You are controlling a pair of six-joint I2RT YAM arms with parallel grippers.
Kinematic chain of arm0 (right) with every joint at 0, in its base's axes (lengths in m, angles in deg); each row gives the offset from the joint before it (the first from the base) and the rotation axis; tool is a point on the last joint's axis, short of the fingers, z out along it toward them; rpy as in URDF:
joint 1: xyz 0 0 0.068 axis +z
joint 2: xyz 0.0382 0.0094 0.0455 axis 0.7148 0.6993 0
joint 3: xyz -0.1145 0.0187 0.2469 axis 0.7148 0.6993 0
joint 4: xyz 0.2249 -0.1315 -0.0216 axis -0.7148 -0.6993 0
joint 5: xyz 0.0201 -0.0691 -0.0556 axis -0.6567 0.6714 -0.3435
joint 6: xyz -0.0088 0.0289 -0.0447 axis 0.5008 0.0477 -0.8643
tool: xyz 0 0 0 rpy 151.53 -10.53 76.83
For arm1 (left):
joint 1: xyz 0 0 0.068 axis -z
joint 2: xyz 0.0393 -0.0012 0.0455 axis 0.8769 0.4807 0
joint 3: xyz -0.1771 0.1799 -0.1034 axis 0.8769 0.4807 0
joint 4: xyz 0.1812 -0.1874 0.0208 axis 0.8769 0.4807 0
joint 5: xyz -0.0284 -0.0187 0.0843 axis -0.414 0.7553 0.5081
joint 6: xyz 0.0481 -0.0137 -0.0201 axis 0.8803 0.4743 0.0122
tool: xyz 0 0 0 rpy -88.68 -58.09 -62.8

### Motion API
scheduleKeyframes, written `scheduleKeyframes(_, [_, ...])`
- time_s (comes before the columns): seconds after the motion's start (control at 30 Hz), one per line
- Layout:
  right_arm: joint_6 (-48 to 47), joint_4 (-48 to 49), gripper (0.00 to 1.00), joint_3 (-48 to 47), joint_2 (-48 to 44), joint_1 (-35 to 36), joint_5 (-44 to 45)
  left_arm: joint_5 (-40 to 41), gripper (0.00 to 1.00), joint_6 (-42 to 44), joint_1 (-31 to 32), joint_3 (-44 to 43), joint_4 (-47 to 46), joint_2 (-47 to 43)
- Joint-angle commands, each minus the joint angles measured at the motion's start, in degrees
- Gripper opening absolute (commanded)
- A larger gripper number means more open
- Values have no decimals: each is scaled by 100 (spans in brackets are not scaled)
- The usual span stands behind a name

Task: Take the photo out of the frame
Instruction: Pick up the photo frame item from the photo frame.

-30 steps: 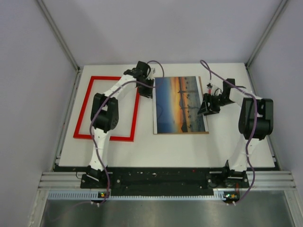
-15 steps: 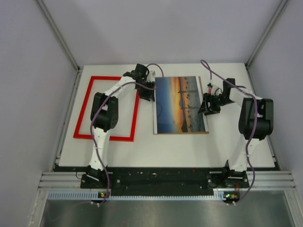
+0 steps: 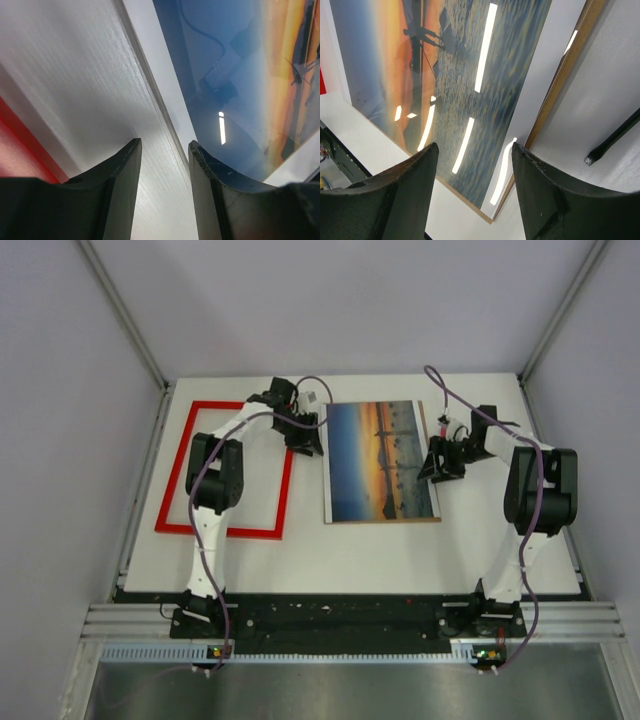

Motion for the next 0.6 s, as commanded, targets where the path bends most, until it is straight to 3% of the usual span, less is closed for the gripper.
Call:
scheduleKeyframes(0.0, [-3,256,61,-24,143,-21,-186,-528,49,-97,43,143,-289,81])
scheduleKeyframes(0.57, [-56,212,61,-7,257,269,-556,-836,51,-158,8,371,-439,203])
